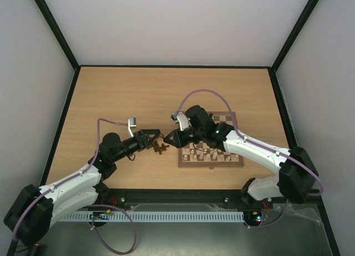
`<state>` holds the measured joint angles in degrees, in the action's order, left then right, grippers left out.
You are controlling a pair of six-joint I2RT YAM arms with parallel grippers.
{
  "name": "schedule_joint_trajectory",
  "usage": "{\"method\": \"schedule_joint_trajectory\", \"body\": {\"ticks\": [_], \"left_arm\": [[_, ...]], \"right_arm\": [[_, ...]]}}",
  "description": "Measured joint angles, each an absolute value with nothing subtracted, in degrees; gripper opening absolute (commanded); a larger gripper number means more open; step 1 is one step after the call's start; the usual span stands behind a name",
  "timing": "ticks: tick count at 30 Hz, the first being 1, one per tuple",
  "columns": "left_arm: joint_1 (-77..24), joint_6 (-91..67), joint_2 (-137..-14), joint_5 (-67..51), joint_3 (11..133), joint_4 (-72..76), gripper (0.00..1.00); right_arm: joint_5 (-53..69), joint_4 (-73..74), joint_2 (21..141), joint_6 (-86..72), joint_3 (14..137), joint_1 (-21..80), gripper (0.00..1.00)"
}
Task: Set up the chess pieces on the board
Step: Pick up the chess piece at the center of the board.
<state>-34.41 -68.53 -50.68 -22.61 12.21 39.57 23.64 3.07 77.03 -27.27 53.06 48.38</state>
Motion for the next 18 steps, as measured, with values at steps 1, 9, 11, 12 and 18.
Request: {"method": "schedule_joint_trajectory", "body": {"ticks": [1, 9, 11, 12, 18], "left_arm": [[-34.50, -68.45, -50.94, -22.70, 12.34, 39.68, 0.34], [-34.76, -67.42, -53.32, -22.22, 13.06, 39.97, 0.16], [-34.87, -67.11, -53.80, -22.04, 13.26, 39.97, 0.14], [-34.87, -66.98, -53.91, -21.98, 13.26, 39.97, 0.13], [-35.22, -64.58, -53.23, -20.86, 14.76, 36.64, 0.12]], "right_arm": [[23.83, 3.07, 77.30, -27.27, 53.19, 48.38, 0.11], [24.67, 3.09, 78.28, -27.24, 53.84, 48.36, 0.11], [24.73, 3.11, 78.28, -27.24, 53.84, 48.34, 0.11], [24.71, 3.18, 78.28, -27.24, 53.84, 48.34, 0.11], [24.18, 4.86, 78.39, -27.03, 54.87, 48.34, 0.11]]}}
